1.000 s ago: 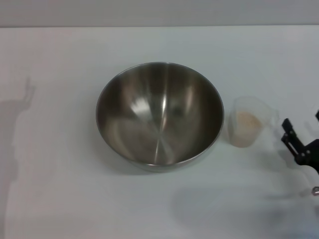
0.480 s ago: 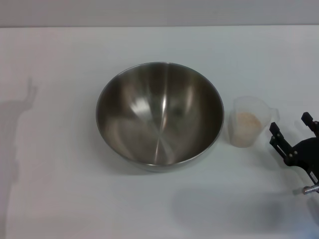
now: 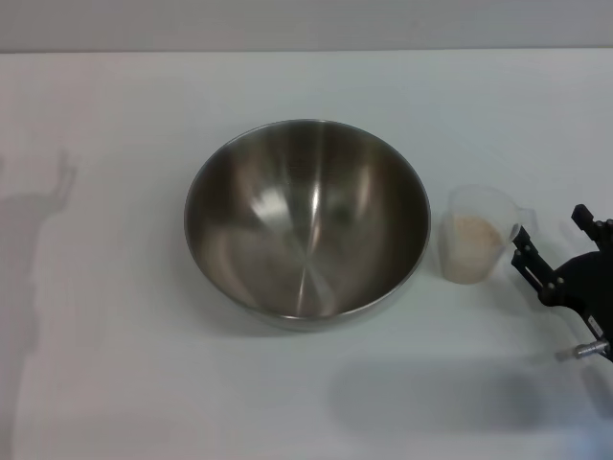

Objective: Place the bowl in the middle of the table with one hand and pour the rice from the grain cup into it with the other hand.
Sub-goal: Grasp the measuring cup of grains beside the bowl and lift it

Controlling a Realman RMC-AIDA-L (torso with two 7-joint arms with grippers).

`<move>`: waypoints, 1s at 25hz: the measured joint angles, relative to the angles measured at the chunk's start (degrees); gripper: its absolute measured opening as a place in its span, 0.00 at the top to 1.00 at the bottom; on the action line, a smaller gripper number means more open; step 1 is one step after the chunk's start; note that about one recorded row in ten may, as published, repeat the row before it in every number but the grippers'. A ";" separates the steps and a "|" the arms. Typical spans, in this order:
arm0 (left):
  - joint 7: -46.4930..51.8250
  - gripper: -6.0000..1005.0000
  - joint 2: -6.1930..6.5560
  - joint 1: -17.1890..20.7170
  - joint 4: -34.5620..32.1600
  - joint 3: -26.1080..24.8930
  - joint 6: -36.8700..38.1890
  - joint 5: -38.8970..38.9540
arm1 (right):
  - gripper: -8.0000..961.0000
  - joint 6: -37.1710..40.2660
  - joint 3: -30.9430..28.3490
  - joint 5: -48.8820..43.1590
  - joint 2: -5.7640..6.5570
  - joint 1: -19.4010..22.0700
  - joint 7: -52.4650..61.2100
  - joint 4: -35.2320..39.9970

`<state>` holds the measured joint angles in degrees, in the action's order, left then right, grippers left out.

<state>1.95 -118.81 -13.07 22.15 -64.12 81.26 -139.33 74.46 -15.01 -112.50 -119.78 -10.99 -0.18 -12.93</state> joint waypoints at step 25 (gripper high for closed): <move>0.07 0.17 -0.02 0.80 -1.79 0.79 -0.41 0.29 | 0.20 0.52 -0.28 0.09 0.07 -0.88 0.13 -0.44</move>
<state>2.03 -118.82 -12.27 20.36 -63.34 80.85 -139.04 74.98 -15.29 -112.41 -119.70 -11.87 -0.05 -13.36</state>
